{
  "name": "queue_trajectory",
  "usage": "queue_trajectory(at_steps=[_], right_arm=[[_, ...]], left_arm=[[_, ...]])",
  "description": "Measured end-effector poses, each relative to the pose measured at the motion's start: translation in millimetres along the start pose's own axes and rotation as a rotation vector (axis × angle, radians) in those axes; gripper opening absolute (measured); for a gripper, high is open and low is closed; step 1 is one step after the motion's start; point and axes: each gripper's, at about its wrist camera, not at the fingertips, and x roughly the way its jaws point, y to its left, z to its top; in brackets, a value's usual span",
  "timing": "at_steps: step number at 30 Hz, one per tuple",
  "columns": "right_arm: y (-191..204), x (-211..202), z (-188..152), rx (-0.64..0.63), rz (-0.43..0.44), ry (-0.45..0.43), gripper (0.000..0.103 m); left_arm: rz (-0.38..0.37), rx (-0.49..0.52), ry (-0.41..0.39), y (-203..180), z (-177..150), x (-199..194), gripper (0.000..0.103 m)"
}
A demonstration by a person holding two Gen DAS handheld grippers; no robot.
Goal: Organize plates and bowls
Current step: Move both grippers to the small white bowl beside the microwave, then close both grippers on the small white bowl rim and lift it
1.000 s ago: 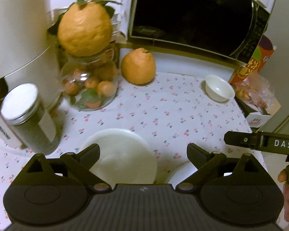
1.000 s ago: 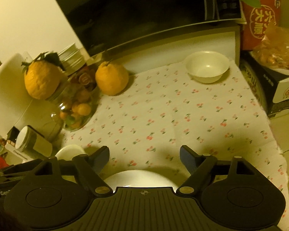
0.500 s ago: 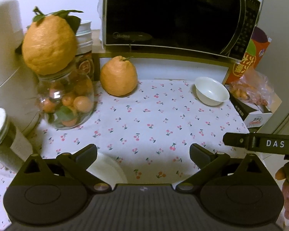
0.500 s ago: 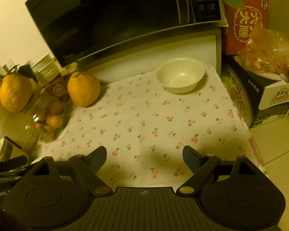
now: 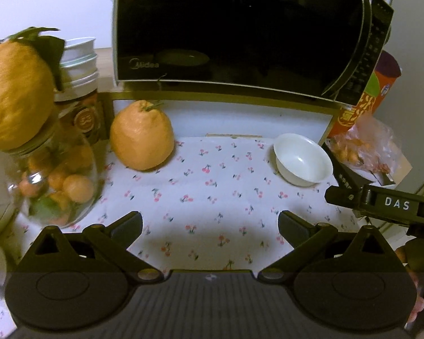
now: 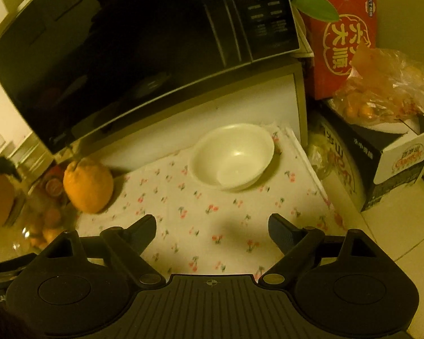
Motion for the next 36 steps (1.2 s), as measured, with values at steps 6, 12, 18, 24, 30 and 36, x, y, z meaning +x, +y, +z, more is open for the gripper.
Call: queue_trajectory(at_steps=[6, 12, 18, 24, 30, 36], right_arm=[[-17, 19, 12, 0.081, 0.077, -0.001, 0.088], [-32, 40, 19, 0.14, 0.101, 0.003, 0.088], [-49, 59, 26, 0.205, 0.114, -0.014, 0.088], [-63, 73, 33, 0.285, 0.135, -0.053, 0.085], [-72, 84, 35, 0.318, 0.114, -0.076, 0.073], [-78, 94, 35, 0.342, 0.108, -0.079, 0.046]], left_arm=[[-0.017, 0.003, 0.0, -4, 9, 28, 0.102], [-0.069, 0.002, -0.001, -12, 19, 52, 0.101], [-0.139, 0.005, -0.009, -29, 38, 82, 0.096], [-0.203, -0.028, -0.016, -43, 46, 111, 0.084], [-0.208, -0.071, -0.001, -50, 50, 136, 0.066], [-0.205, -0.082, 0.021, -54, 48, 148, 0.041]])
